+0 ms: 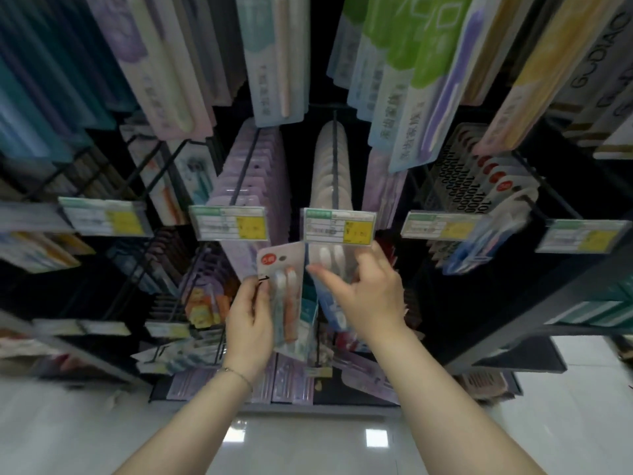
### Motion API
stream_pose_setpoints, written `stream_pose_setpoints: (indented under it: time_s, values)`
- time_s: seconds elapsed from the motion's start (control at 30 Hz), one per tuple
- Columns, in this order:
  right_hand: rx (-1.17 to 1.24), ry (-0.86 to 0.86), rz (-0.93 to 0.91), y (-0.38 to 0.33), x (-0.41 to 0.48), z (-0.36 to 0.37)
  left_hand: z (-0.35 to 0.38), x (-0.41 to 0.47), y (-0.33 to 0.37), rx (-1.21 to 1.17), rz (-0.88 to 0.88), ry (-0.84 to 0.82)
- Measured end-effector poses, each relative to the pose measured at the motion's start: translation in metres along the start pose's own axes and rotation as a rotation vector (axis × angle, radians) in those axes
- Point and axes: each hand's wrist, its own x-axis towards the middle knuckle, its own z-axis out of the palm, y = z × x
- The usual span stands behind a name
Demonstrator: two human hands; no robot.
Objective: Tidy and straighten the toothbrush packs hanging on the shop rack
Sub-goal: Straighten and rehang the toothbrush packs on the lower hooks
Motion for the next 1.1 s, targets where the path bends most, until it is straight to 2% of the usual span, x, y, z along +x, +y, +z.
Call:
stream_pose_setpoints:
  time_s: [0.17,0.3,0.43,0.6,0.83,0.93,1.1]
  values:
    - [-0.029,0.145,0.010,-0.008,-0.002,0.015,-0.010,0.007,0.016,-0.021,0.021,0.000]
    - [0.041,0.177,0.018,-0.007,-0.010,0.018,-0.017,0.010,0.019,-0.028,0.023,-0.003]
    - [0.058,0.111,0.078,-0.007,-0.006,0.013,-0.022,0.011,0.017,-0.043,0.003,-0.024]
    - [0.041,-0.044,0.265,-0.012,0.010,0.009,-0.021,0.010,0.021,-0.057,-0.008,-0.031]
    - [0.243,-0.062,0.472,-0.012,0.038,0.022,-0.019,0.004,0.022,-0.064,0.005,-0.096]
    - [0.162,-0.138,0.481,-0.013,0.048,0.020,-0.015,0.004,0.017,-0.057,-0.001,-0.102]
    - [0.164,-0.121,0.388,0.006,0.034,-0.002,-0.003,0.001,0.016,-0.045,-0.006,-0.119]
